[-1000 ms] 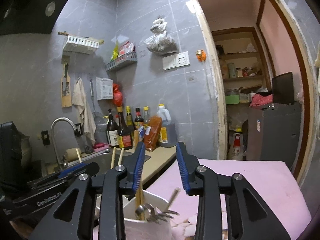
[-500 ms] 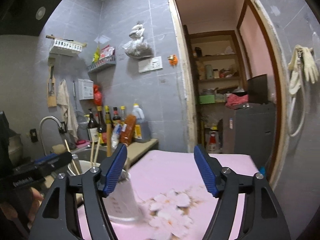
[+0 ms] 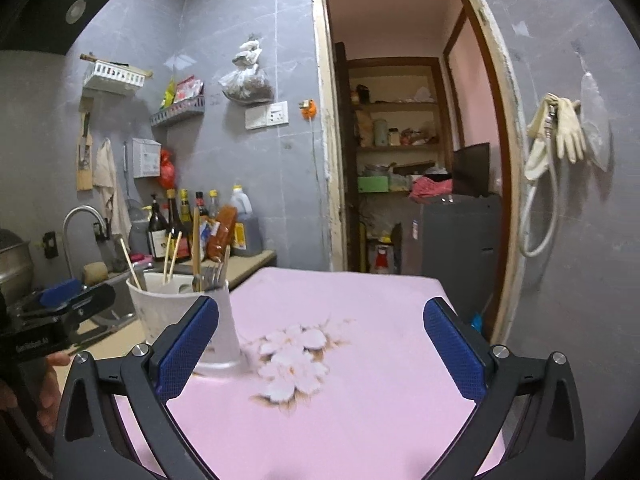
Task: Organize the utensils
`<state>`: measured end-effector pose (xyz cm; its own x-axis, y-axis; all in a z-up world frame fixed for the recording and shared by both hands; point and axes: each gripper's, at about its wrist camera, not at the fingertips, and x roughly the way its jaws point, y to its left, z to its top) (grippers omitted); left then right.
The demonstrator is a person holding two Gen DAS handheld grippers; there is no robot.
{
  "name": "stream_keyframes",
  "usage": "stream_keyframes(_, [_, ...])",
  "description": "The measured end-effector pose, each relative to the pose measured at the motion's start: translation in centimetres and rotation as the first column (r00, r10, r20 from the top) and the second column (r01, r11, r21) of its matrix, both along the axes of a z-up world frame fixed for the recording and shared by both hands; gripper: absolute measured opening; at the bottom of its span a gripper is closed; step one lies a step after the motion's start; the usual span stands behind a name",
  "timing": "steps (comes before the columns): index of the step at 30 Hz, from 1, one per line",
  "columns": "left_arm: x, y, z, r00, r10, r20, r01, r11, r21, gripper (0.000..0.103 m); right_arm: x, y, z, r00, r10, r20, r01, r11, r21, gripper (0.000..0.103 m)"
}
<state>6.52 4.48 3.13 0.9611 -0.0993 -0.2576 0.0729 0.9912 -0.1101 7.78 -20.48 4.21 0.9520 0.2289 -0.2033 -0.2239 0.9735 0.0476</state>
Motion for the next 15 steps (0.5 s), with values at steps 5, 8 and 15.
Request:
stream_keyframes(5, [-2.1,-0.1,-1.6,1.0,0.013,-0.018,-0.013,1.0,-0.008,0.101,-2.0,0.2,-1.1,0.999,-0.047,-0.006,0.047,0.999,-0.023,0.103])
stream_keyframes(8, [-3.2,-0.1,-2.2,0.999,0.036,-0.017,-0.037,0.999,-0.007,0.101,-3.3,0.5,-1.7,0.996,-0.092,0.015,0.093,0.995,-0.045,0.103])
stream_keyframes(15, [-4.5,0.3,-3.2,0.997,0.075,0.001,-0.075,0.997,0.008,0.101,-5.2,1.1,-2.9,0.985,-0.161,0.057,0.166,0.981,-0.098,0.103])
